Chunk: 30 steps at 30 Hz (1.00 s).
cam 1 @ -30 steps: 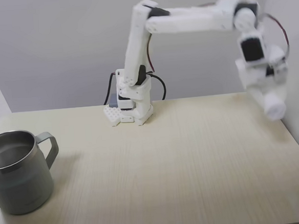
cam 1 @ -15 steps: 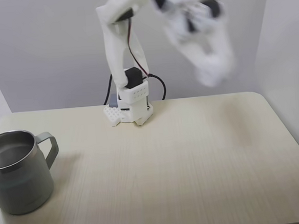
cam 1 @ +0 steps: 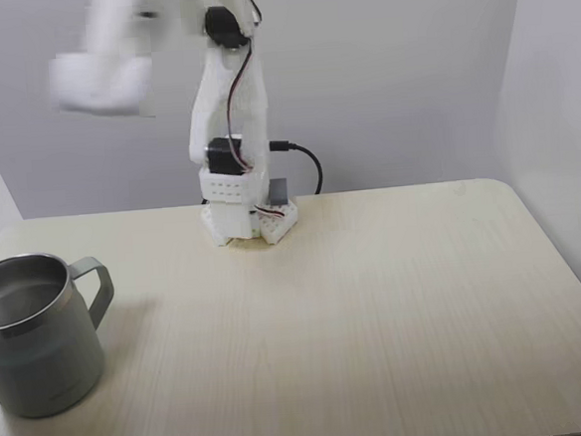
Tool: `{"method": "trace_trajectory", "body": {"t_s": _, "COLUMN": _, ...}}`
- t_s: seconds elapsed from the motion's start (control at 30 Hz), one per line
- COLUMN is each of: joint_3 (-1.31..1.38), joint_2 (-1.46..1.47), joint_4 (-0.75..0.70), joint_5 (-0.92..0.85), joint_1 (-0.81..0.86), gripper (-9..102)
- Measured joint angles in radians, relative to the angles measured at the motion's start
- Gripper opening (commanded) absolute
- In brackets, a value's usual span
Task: Grasp a dressing and put it in the cup.
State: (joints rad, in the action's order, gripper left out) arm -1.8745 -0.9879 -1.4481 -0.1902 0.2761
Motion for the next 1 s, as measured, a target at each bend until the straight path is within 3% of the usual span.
{"method": "trace_trajectory", "body": {"t_s": 0.17, "joint_3": 0.0, "joint_2": -0.12, "joint_4": 0.025, "joint_5": 0.044, "joint_1": 0.233, "gripper": 0}}
{"method": "trace_trajectory", "body": {"t_s": 0.4, "joint_3": 0.005, "joint_2": -0.282, "joint_4": 0.11, "joint_5": 0.051, "joint_1": 0.365, "gripper": 0}}
{"method": "trace_trajectory", "body": {"t_s": 0.87, "joint_3": 0.281, "joint_2": -0.319, "joint_4": 0.348, "joint_5": 0.028, "joint_1": 0.39, "gripper": 0}}
{"method": "trace_trajectory", "body": {"t_s": 1.0, "joint_3": 0.308, "joint_2": -0.319, "joint_4": 0.367, "joint_5": 0.02, "joint_1": 0.39, "gripper": 15}}
